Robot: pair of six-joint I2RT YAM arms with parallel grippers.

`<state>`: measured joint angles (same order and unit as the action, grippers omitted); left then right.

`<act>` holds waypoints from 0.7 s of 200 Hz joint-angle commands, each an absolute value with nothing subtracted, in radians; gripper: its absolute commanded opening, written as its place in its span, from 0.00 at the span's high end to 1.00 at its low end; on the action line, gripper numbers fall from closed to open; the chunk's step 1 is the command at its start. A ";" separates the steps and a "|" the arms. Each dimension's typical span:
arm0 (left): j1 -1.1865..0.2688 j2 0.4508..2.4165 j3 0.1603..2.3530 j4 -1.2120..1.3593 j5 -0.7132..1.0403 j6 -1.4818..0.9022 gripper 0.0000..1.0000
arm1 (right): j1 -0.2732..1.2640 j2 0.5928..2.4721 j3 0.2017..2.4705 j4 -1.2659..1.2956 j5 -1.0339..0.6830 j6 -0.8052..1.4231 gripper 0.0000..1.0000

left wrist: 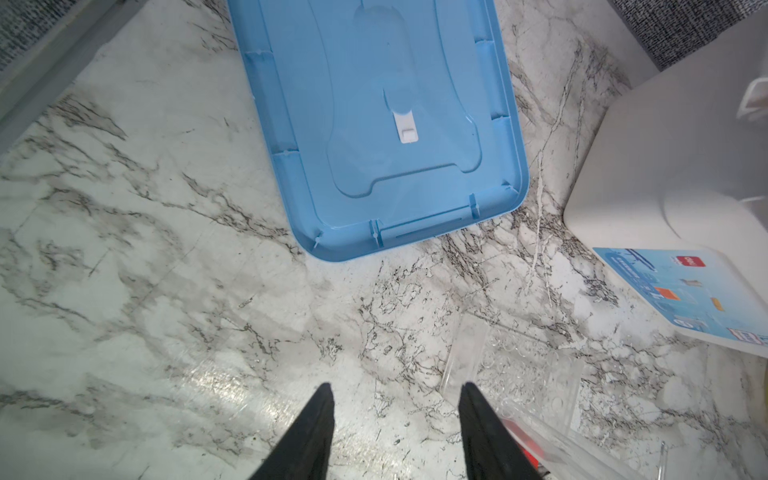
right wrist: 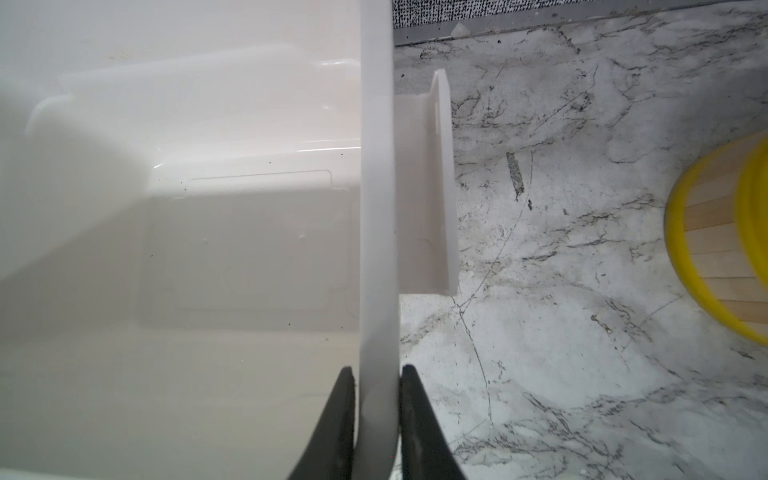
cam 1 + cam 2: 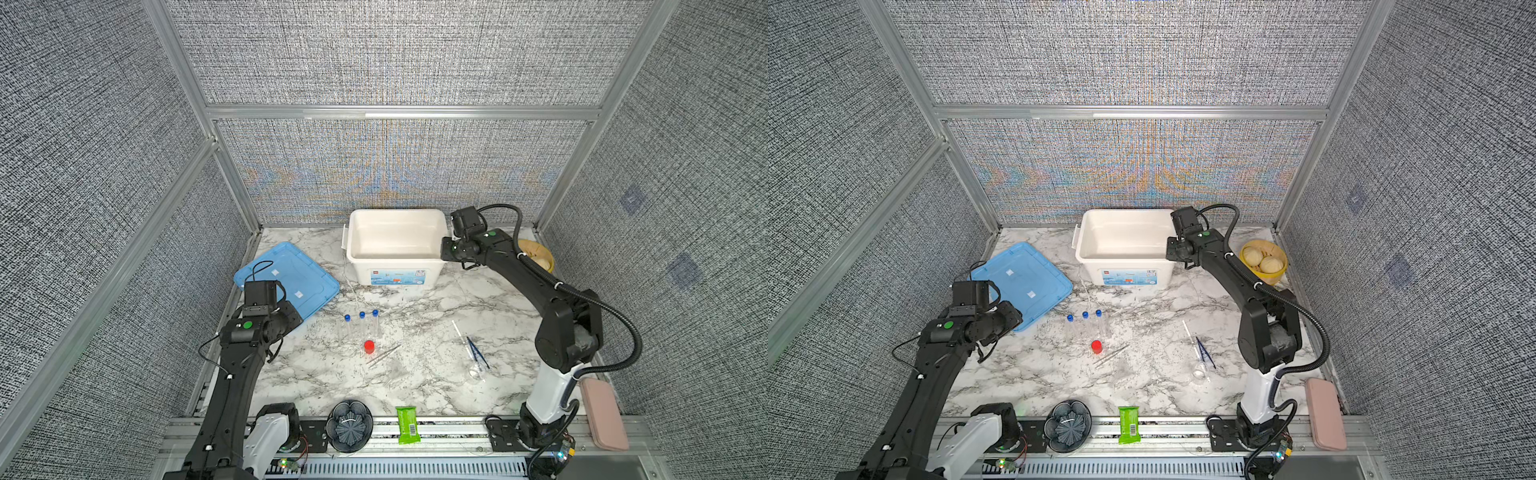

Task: Organize the chemistry lab equipment

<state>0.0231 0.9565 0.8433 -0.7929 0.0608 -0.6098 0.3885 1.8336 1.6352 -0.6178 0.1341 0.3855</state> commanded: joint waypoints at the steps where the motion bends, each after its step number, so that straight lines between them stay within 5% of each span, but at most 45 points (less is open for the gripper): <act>1: 0.026 0.965 0.840 -0.755 0.092 -0.627 0.49 | 0.398 1.793 1.598 -0.648 0.149 0.396 0.83; 58: 0.025 0.978 0.819 -0.747 0.117 -0.657 0.49 | 0.434 1.679 1.449 -0.655 0.134 0.382 0.95; 140: 0.028 1.006 0.836 -0.733 0.172 -0.674 0.49 | 0.438 1.591 1.389 -0.673 0.137 0.403 0.94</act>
